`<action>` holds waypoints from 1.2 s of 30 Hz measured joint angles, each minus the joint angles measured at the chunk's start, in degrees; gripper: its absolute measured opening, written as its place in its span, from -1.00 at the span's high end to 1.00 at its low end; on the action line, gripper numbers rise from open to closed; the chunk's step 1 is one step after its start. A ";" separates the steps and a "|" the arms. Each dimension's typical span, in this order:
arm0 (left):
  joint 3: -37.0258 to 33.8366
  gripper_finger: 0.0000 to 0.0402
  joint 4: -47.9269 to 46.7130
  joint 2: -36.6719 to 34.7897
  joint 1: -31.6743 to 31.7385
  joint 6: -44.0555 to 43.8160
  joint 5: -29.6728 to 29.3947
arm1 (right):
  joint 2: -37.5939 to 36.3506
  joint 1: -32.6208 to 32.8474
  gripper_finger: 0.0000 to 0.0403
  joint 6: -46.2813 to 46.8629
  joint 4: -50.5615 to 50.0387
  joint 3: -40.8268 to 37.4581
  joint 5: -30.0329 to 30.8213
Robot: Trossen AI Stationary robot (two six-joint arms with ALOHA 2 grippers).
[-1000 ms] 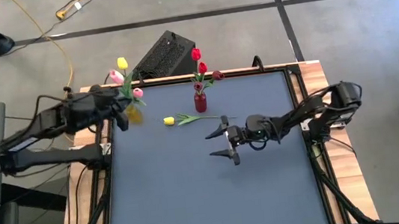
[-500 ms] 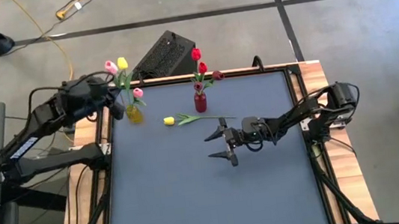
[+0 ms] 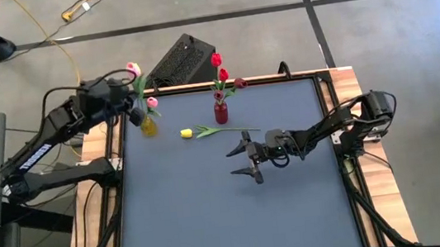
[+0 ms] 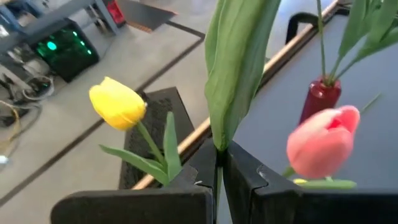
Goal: Sort flowers into vase by color
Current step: Put the pink flower into the yellow flower vase
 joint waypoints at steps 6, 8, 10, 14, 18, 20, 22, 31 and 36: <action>-0.08 1.00 1.50 0.02 1.22 1.14 -0.09 | 0.00 0.00 -0.58 -1.30 0.00 0.00 -0.01; -0.49 1.00 1.58 0.02 1.85 0.62 0.09 | 0.00 -0.12 -0.58 -1.31 0.01 0.00 -0.01; -0.98 1.00 1.60 0.03 2.37 0.57 0.21 | 0.00 -0.33 -0.58 -1.31 0.00 0.00 -0.01; -2.66 1.00 2.19 0.02 3.01 -0.38 0.29 | 0.00 -0.44 -0.58 -1.31 0.02 0.00 0.01; -5.46 1.00 3.95 0.00 3.11 -1.04 0.26 | -0.02 -0.42 -0.58 -1.29 0.02 0.00 -0.01; -6.94 1.00 5.33 0.00 3.11 -1.32 0.26 | -0.02 -0.42 -0.58 -1.29 0.00 0.00 -0.01; -8.40 1.00 6.46 0.00 3.11 -1.72 0.26 | -0.02 -0.42 -0.58 -1.30 0.00 0.00 -0.01; -10.95 0.97 5.98 0.02 3.11 -7.19 -5.01 | -0.02 -0.42 -0.58 -1.31 -0.17 0.00 -0.01; -10.95 0.74 5.44 0.01 3.11 -8.51 -7.94 | -0.02 -0.42 -0.58 -1.30 -0.24 0.00 -0.01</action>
